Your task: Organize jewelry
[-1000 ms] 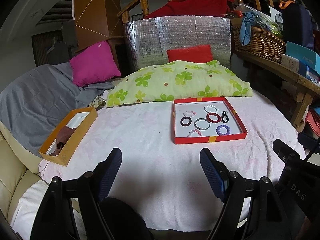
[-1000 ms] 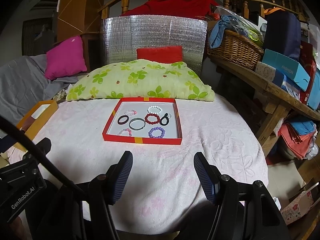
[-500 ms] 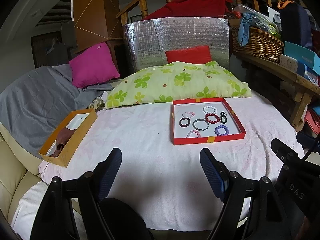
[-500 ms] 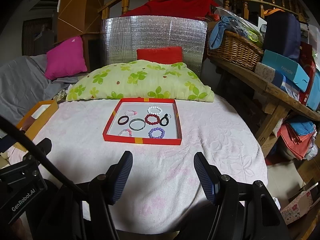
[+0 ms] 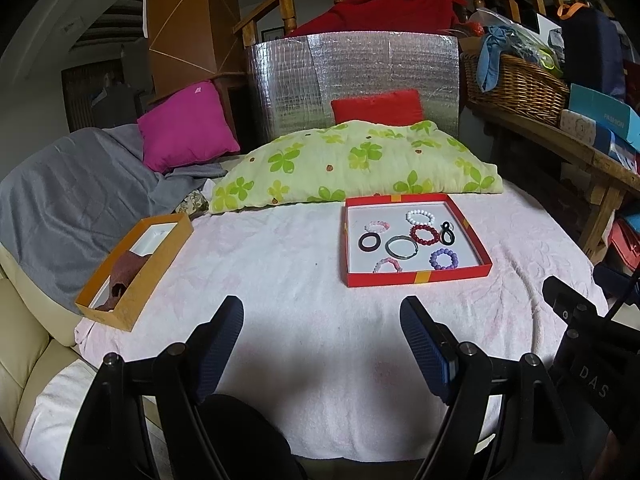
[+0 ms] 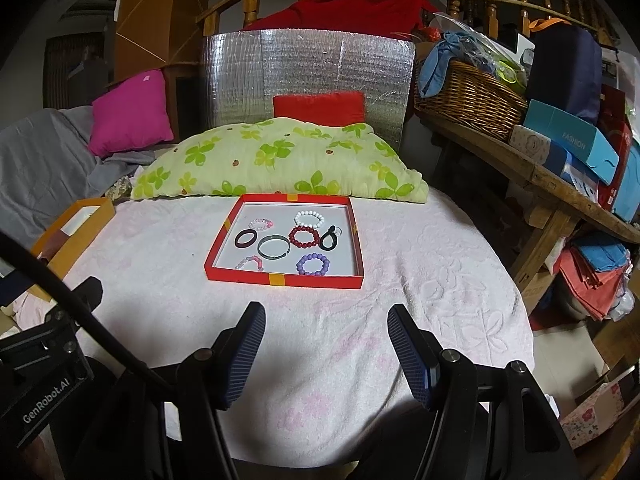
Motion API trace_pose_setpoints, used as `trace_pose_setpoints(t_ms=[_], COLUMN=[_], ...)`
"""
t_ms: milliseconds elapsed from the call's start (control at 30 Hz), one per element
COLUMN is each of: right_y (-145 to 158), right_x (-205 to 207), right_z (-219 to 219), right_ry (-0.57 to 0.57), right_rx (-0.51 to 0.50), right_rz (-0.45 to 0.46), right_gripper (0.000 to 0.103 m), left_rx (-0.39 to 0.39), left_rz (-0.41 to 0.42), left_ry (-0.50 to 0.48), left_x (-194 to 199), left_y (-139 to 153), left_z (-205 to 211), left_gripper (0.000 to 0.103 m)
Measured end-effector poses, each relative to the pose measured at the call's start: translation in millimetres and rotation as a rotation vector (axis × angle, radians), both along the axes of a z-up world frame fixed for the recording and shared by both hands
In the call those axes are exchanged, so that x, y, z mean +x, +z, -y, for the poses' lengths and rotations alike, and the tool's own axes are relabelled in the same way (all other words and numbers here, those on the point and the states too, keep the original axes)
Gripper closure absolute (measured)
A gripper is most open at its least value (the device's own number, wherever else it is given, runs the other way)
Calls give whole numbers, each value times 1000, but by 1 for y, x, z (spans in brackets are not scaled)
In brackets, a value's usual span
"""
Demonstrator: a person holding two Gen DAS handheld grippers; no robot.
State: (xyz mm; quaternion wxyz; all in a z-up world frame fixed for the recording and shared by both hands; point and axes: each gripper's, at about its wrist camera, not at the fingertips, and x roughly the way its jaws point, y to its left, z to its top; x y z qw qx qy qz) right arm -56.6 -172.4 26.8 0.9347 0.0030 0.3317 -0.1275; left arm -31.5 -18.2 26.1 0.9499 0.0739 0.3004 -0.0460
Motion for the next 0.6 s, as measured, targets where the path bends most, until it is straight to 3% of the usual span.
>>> trace_pose_setpoints(t_ms=[600], right_y=[3], right_x=[5], right_z=[-2], right_ry=[-3], right_rx=[-8], right_rz=[2], right_gripper=[35], left_rx=[-6], left_rz=[11], left_ry=[0], left_x=[1], left_y=[1], left_z=[-5], left_gripper=[22])
